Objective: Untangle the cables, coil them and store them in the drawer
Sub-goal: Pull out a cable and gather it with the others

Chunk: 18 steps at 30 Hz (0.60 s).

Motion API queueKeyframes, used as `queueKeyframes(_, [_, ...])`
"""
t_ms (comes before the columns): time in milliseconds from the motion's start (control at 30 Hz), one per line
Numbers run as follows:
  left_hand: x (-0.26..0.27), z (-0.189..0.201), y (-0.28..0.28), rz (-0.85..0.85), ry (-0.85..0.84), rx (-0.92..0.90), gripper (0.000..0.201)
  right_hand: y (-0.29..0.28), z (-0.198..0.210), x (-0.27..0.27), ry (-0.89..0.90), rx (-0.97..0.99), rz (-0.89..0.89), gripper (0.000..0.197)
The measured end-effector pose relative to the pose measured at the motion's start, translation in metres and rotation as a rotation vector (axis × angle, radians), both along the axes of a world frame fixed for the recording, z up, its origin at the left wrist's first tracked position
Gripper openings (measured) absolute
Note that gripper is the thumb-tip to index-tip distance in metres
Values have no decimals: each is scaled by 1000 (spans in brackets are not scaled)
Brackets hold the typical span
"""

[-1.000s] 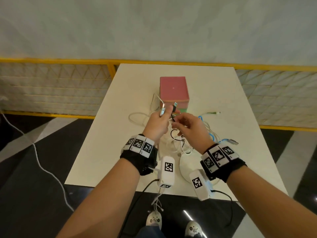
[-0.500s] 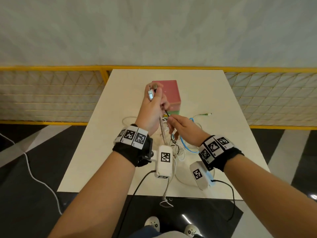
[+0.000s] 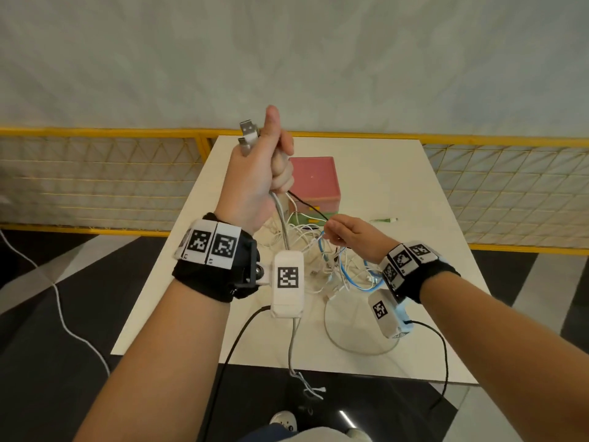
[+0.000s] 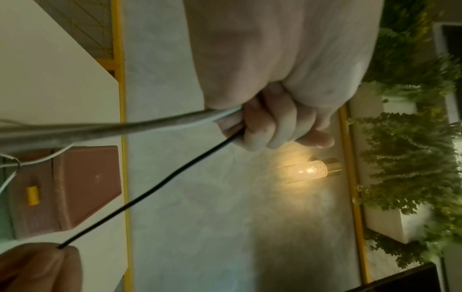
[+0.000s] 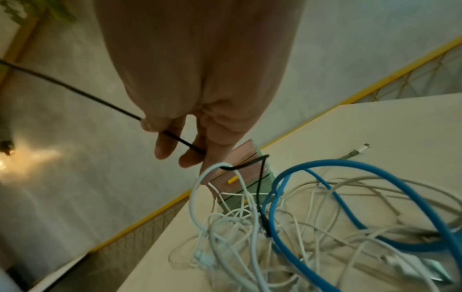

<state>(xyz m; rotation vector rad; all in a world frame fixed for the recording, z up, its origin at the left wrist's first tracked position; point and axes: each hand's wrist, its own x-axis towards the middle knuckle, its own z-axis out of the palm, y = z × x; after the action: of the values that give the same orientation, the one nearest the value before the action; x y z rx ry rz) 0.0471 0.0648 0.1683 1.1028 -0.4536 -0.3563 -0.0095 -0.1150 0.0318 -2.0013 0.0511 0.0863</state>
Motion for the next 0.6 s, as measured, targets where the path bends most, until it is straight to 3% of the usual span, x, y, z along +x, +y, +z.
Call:
queueKeyframes(67, [-3,-3,1,-21,-77,86,43,-4,5,2,3,12,-67,27])
queueKeyframes(167, [-6,-15,-4,-9,-276,402,28,-3,19,4,-63,129,-171,23])
queueKeyframes(267, [-6,-36,-15,-3,-386,794,32,2,38,4,-191,171,-167,18])
queueKeyframes(333, [-5,-47,-19,-65,-420,944,39,2,49,5,-309,61,-152,18])
queueKeyframes(433, [0,-51,-16,-64,-470,980,40,-4,50,4,-366,-88,-144,15])
queueKeyframes(500, [4,-43,-12,90,-512,957,32,-10,42,0,-326,-74,-147,17])
queueKeyframes(600, [15,-29,-5,375,-447,766,36,-21,32,-10,-233,-75,-155,24])
